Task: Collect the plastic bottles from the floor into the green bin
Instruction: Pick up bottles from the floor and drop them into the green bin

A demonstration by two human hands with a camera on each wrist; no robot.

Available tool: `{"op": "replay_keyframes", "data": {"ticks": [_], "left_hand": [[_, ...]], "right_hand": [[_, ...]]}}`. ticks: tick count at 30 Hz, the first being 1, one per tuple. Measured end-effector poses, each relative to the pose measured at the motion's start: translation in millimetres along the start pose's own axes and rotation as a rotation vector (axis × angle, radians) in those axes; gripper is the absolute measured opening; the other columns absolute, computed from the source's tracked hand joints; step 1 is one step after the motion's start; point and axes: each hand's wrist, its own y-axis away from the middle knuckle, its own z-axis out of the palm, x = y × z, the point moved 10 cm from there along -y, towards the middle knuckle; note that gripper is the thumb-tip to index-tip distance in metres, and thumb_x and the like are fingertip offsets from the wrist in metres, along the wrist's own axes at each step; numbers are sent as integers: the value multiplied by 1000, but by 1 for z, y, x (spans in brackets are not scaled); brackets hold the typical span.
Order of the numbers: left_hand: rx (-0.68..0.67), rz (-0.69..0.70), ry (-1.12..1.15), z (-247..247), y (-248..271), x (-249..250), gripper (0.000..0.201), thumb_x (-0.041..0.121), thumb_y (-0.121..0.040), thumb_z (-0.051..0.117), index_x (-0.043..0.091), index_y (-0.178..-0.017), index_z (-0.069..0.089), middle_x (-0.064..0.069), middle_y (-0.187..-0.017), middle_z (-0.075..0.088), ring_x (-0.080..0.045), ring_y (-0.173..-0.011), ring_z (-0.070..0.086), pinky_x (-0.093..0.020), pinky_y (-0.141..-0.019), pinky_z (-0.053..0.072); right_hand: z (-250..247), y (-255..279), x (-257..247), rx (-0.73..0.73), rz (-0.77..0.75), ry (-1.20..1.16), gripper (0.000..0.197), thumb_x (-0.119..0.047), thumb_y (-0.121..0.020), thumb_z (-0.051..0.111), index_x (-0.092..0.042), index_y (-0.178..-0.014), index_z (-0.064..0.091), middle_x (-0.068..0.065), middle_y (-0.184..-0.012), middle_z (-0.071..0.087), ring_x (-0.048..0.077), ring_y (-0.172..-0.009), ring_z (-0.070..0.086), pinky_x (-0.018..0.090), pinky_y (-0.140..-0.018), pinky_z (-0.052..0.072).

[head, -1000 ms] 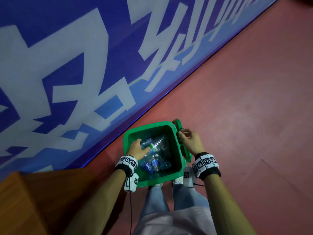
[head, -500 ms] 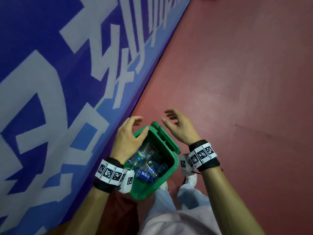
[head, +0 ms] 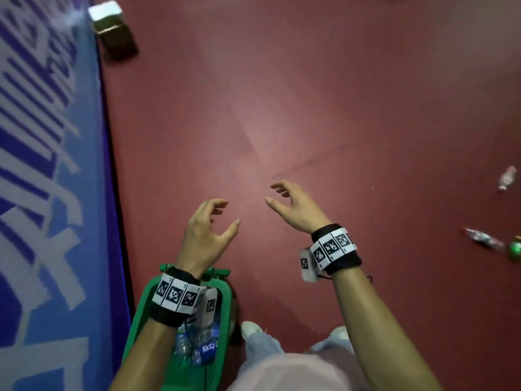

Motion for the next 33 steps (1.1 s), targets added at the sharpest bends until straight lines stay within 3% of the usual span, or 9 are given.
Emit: {"op": "replay_keyframes", "data": {"ticks": [4, 12, 17, 20, 23, 28, 33], "left_hand": [[-140, 111, -3, 98, -23, 88, 49, 38, -84, 80, 23, -125, 60, 12, -121, 62, -3, -106, 59, -22, -88, 51], [-490, 412, 25, 335, -25, 293, 55, 40, -81, 81, 22, -128, 58, 10, -120, 60, -7, -106, 60, -35, -89, 55], [-704, 656, 24, 458, 3, 415, 56, 37, -82, 82, 19, -128, 58, 7, -121, 61, -9, -105, 61, -34, -89, 55], [-820, 787, 17, 525, 28, 470, 57, 40, -82, 81, 18, -129, 58, 6, -123, 60, -9, -104, 60, -31, -90, 53], [-912, 877, 31, 584, 50, 511, 57, 45, -82, 79, 21, -129, 57, 8, -123, 60, -7, -104, 60, -30, -89, 53], [-1028, 960, 48, 671, 56, 567, 58, 46, -83, 78, 21, -130, 56, 8, -125, 58, -5, -106, 58, -30, -89, 53], [-1047, 985, 43, 756, -6, 629, 57, 49, -82, 76, 24, -129, 55, 10, -123, 58, -5, -105, 59, -32, -89, 55]], "right_hand": [[-117, 46, 84, 176, 111, -19, 41, -45, -95, 65, -20, -128, 59, 2, -127, 62, 14, -115, 59, 36, -101, 49], [-336, 214, 248, 604, 407, -53, 42, -45, -95, 65, -20, -128, 58, 3, -127, 62, 17, -115, 59, 41, -103, 49], [-410, 360, 339, 929, 620, -145, 42, -56, -87, 64, -27, -118, 61, -4, -116, 65, 14, -107, 61, 43, -98, 52], [-437, 444, 374, 1102, 728, -179, 37, -47, -89, 69, -23, -116, 63, -19, -104, 60, 8, -105, 59, 31, -99, 48], [-460, 508, 405, 1225, 831, -183, 33, -40, -92, 70, -22, -118, 62, -6, -114, 63, 13, -108, 61, 34, -98, 49], [-505, 546, 464, 1312, 931, -202, 37, -42, -93, 69, -21, -122, 60, -1, -122, 65, 14, -111, 62, 36, -99, 51], [-579, 519, 531, 1329, 952, -218, 37, -43, -92, 70, -25, -122, 60, -4, -123, 64, 13, -112, 62, 39, -101, 51]]}}
